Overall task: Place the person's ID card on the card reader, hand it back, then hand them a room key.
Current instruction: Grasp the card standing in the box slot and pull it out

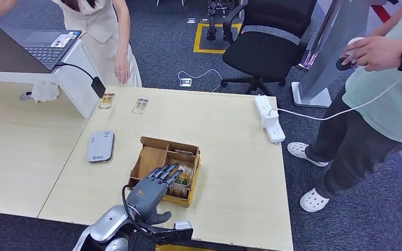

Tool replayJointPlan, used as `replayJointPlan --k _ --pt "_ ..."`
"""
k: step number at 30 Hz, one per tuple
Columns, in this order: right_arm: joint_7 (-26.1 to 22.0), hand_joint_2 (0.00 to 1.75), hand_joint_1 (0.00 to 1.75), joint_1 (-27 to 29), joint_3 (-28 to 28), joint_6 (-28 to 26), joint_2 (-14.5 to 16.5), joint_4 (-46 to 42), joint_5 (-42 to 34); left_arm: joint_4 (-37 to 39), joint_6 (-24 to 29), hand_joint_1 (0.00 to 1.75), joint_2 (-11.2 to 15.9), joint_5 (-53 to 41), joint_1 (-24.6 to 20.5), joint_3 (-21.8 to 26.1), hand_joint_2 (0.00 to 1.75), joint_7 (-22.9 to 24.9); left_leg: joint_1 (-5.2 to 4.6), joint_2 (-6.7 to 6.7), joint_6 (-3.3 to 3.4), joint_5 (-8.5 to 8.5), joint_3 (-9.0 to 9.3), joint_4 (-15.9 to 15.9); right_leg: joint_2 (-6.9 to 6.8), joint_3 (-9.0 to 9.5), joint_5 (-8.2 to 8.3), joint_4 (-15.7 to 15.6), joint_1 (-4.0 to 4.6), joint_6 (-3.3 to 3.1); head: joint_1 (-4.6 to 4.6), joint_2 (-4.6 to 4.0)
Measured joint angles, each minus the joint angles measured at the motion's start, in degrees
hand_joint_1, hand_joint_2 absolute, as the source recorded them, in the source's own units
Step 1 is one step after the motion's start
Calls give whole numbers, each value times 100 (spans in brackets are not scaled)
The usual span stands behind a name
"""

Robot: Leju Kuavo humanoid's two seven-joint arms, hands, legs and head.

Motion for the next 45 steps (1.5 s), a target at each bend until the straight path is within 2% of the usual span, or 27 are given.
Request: replayJointPlan --k 45 --pt "-9 175 0 0 0 -7 0 2 51 35 54 0 -1 -144 29 0 175 -16 0 0 2 2 1 1 0 0 1 0 0 0 0 0"
